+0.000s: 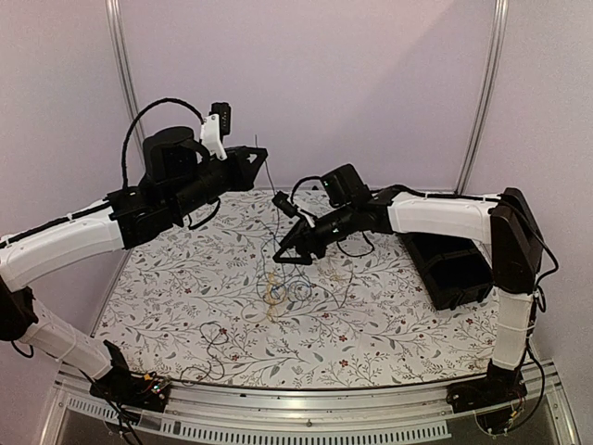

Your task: Untangle the cables

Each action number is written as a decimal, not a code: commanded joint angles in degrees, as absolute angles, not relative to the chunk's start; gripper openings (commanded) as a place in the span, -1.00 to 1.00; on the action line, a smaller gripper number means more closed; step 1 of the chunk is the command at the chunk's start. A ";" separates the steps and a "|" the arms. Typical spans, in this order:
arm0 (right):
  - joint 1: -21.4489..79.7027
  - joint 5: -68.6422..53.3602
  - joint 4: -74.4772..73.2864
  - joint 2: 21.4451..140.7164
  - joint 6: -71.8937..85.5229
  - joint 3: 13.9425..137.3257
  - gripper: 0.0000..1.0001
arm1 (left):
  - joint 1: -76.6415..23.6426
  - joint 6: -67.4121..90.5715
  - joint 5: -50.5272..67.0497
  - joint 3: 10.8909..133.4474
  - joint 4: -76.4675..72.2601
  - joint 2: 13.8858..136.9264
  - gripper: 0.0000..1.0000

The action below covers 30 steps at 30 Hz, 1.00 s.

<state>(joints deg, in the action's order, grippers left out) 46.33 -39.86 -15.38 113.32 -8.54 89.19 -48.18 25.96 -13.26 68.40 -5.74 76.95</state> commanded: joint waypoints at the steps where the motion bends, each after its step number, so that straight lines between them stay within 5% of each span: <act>1: 47.06 -36.59 -12.98 116.05 -2.12 91.67 0.30 | -47.63 28.60 -14.27 67.25 -7.76 76.12 -1.00; 6: 47.03 -32.57 -11.54 118.69 3.50 92.23 -0.18 | -47.65 30.40 -13.80 67.67 -8.09 75.51 -1.00; 9: 46.90 -31.52 -7.44 118.51 5.80 89.53 -0.83 | -47.64 30.85 -14.09 68.05 -8.15 74.84 -1.00; 12: 46.53 -30.75 -4.53 117.48 7.44 87.69 -1.00 | -47.66 30.85 -14.42 68.38 -7.96 74.41 -1.00; 18: 45.78 -33.36 -4.45 116.82 6.45 86.68 -0.96 | -47.73 31.65 -15.75 67.53 -7.90 73.92 -1.00; 24: 45.71 -36.93 -7.88 112.39 -1.86 84.03 0.00 | -47.79 37.59 -21.46 65.78 -6.49 73.48 -1.00; 30: 45.87 -38.05 -8.53 111.28 -3.80 85.27 0.15 | -48.48 42.90 -24.98 64.52 -5.49 73.56 -1.00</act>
